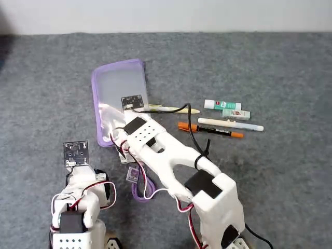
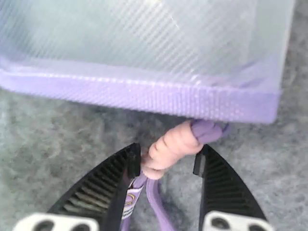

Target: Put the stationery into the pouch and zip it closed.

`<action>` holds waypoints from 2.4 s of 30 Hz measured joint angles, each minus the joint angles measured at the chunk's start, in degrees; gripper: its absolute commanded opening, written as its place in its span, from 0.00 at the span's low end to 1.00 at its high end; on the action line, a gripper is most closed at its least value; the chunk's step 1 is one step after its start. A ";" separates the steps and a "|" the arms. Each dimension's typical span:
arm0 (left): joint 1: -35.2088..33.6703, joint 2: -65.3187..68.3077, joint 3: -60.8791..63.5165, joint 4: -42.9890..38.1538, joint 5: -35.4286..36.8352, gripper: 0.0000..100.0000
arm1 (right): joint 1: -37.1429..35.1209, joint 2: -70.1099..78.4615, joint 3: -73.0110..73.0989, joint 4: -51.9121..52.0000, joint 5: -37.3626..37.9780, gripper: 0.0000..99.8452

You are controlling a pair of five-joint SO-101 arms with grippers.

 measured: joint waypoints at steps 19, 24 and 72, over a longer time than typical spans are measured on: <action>0.00 0.00 0.00 0.00 0.00 0.01 | 1.93 0.35 0.00 0.53 0.09 0.01; 0.00 0.00 0.00 0.00 0.00 0.01 | 3.08 -5.36 0.00 7.03 4.04 0.01; 1.76 0.00 0.00 0.00 0.00 0.02 | 12.40 -76.31 22.42 27.25 22.24 0.01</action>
